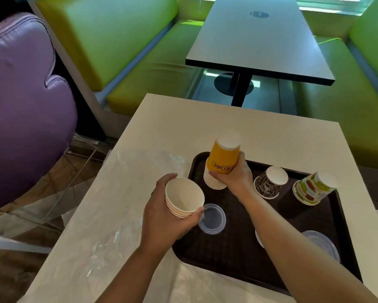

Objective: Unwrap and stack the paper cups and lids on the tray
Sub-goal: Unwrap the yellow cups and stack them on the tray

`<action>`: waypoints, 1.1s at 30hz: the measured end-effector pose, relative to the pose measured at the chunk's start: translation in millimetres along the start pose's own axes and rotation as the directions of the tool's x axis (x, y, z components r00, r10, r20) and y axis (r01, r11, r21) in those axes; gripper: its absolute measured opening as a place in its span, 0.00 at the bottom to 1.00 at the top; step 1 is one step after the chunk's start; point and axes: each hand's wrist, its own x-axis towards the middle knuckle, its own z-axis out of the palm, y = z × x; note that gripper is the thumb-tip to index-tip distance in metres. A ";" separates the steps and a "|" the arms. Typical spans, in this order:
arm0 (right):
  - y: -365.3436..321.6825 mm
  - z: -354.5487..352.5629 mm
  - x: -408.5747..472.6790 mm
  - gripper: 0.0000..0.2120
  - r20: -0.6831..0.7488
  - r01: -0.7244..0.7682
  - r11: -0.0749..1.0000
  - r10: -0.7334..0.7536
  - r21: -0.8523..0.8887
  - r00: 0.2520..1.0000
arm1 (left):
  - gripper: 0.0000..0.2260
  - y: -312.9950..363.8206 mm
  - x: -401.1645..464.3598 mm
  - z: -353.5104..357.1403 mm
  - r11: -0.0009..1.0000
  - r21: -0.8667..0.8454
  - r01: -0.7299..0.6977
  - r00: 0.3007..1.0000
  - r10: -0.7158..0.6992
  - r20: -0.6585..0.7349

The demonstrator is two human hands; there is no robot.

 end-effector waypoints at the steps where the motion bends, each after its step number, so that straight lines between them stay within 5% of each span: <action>1: 1.0 0.7 -0.3 0.42 -0.002 -0.006 1.000 0.006 -0.002 1.000 | 0.39 0.0 -0.1 -0.4 1.000 -0.002 0.000 1.000 0.000 -0.001; 9: -3.8 -3.0 -8.6 0.49 -0.022 0.015 0.999 -0.016 -0.032 1.000 | 0.40 0.7 -1.0 -0.3 1.000 0.012 -0.011 1.000 0.011 0.014; 13: -30.0 -16.3 -49.7 0.43 -0.267 0.303 0.949 -0.272 0.084 0.925 | 0.42 -0.4 -1.4 -1.5 1.000 -0.003 -0.005 1.000 0.005 0.007; 16: -49.6 -16.4 -85.6 0.35 -0.017 0.436 0.881 -0.440 0.182 0.898 | 0.42 -3.8 -2.6 -1.5 0.999 -0.033 0.001 1.000 -0.001 -0.001; 18: -56.4 -9.0 -97.7 0.39 0.282 0.341 0.924 -0.378 0.170 0.882 | 0.42 -7.7 -3.7 -0.6 0.999 -0.052 -0.013 1.000 0.013 -0.009; 20: -56.1 0.3 -103.2 0.43 0.420 0.290 0.949 -0.314 0.121 0.852 | 0.40 -12.5 -6.4 1.1 0.998 -0.053 -0.044 0.999 0.043 -0.031; 26: -54.5 9.9 -107.4 0.43 0.389 0.258 0.962 -0.270 0.084 0.881 | 0.37 -33.3 -16.5 5.9 0.999 -0.021 -0.040 0.999 0.040 0.001; 33: -48.1 5.2 -103.2 0.40 0.384 0.239 0.969 -0.246 0.067 0.890 | 0.47 -47.6 -14.9 6.5 0.986 0.157 -0.059 0.997 0.050 0.058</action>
